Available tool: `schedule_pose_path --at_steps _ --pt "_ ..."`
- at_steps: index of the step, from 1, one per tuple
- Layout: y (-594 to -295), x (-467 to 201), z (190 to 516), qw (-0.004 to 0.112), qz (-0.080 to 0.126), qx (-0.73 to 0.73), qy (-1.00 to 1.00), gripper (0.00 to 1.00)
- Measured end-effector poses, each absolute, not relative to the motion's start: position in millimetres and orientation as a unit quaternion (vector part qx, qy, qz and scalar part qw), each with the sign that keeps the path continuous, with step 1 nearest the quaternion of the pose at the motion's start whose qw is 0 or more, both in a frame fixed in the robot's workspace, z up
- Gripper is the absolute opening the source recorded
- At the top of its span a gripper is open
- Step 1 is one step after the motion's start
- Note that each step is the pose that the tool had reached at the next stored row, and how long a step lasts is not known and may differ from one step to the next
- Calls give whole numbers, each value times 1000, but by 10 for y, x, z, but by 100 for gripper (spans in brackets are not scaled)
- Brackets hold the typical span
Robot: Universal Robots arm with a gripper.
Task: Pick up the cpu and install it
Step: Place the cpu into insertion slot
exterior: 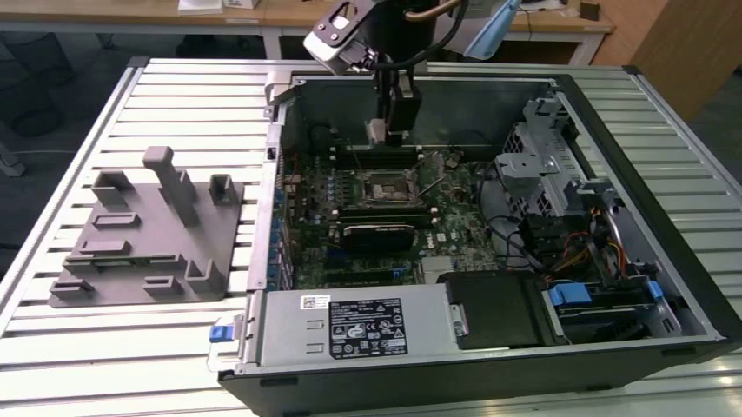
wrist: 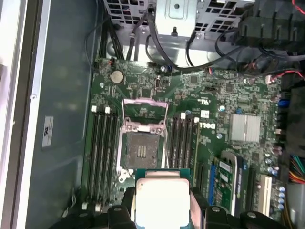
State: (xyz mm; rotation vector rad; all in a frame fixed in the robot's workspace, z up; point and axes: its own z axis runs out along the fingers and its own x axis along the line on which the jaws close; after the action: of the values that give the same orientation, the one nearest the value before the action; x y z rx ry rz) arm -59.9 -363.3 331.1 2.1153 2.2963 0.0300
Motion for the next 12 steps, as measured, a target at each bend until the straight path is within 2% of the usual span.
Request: schedule_pose_path --at_steps 12 --pt "-3552 -507 3101 10 9 684 730 54"
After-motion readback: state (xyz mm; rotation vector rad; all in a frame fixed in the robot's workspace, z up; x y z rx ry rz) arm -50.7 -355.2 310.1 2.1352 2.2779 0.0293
